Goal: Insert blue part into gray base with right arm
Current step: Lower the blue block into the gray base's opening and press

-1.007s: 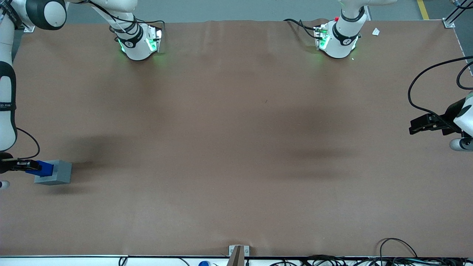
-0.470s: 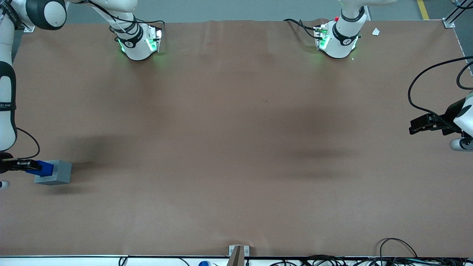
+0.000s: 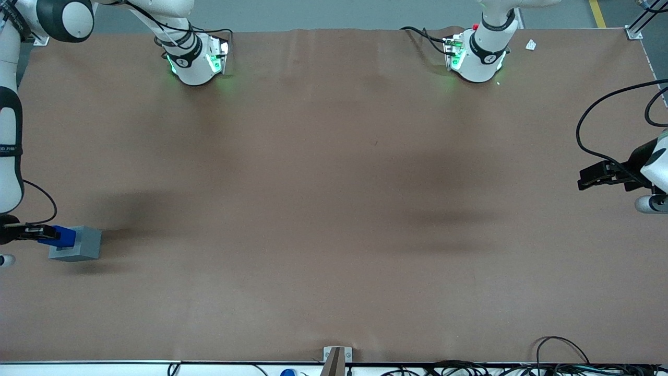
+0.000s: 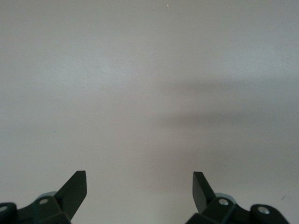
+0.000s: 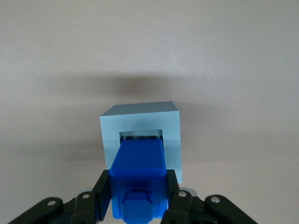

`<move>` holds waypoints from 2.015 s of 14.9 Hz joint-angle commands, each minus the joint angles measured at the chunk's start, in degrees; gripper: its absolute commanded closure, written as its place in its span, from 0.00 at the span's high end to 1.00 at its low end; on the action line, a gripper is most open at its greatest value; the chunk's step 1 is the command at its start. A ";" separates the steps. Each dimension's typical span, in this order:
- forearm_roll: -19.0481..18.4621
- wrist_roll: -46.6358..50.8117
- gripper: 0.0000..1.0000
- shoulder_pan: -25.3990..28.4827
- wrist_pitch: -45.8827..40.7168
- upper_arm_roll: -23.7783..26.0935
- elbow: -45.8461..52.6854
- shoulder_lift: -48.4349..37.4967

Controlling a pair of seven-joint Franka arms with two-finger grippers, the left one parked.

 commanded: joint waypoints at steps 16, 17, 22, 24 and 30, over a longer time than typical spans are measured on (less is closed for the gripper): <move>3.31 -0.43 0.12 -0.80 0.04 1.01 0.62 1.90; 3.31 -0.52 0.12 -0.80 0.04 1.01 0.62 1.90; 2.96 -1.05 0.13 -0.89 0.31 1.01 0.62 1.90; 2.70 -1.14 0.12 -1.24 0.31 1.01 0.62 2.16; 2.96 -2.63 0.12 -1.51 1.80 1.01 0.62 2.69</move>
